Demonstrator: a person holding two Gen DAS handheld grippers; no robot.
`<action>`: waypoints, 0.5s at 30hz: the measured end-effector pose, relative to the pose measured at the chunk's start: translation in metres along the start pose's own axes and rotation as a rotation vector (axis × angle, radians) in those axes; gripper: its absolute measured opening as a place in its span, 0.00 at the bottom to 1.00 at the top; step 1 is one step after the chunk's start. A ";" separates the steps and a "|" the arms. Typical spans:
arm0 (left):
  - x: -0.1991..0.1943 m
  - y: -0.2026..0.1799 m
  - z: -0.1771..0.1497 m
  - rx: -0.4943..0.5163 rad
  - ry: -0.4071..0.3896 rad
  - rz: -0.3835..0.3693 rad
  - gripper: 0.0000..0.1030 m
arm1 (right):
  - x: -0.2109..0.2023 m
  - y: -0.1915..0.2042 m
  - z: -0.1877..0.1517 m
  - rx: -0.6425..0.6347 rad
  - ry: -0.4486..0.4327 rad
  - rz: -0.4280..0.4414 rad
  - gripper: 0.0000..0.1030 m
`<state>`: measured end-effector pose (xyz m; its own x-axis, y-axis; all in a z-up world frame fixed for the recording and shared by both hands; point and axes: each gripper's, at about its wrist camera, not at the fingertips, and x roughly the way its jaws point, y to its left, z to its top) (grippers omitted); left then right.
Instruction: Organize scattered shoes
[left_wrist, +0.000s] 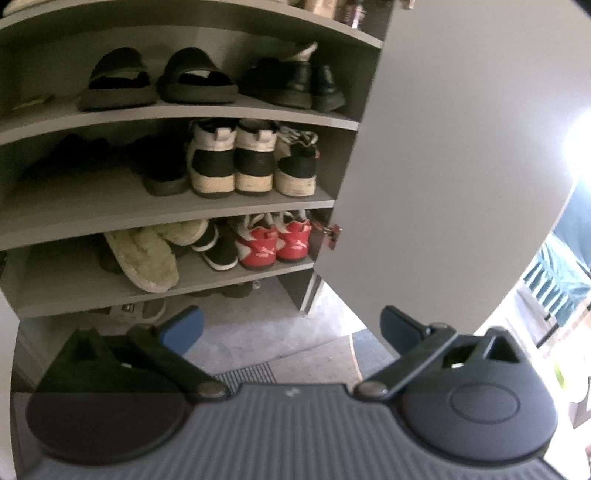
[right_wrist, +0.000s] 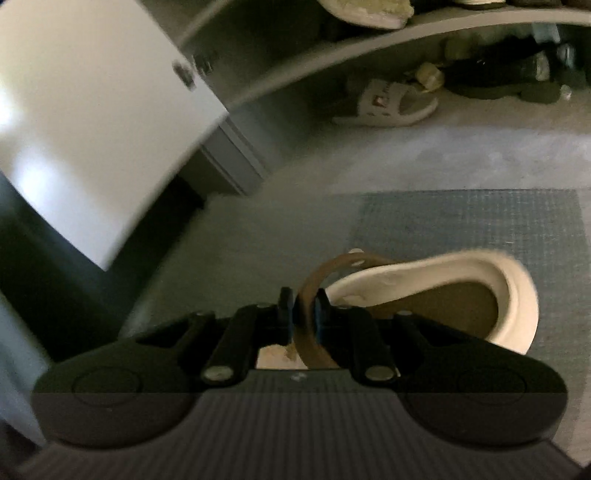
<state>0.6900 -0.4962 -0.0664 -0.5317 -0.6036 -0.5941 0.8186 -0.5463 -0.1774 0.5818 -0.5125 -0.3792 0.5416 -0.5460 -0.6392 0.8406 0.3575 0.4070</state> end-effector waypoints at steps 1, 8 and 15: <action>0.000 0.000 0.000 -0.003 0.000 -0.001 1.00 | 0.000 0.007 -0.006 -0.075 -0.001 -0.044 0.17; 0.012 -0.018 -0.007 0.049 0.026 -0.056 1.00 | -0.010 0.009 -0.021 -0.149 0.036 -0.125 0.50; 0.033 -0.036 -0.014 0.111 0.069 -0.083 1.00 | -0.087 -0.008 -0.051 -0.126 -0.103 -0.140 0.81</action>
<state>0.6463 -0.4885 -0.0903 -0.5769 -0.5147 -0.6343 0.7416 -0.6555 -0.1426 0.5271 -0.4293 -0.3599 0.4225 -0.6696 -0.6109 0.9039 0.3609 0.2296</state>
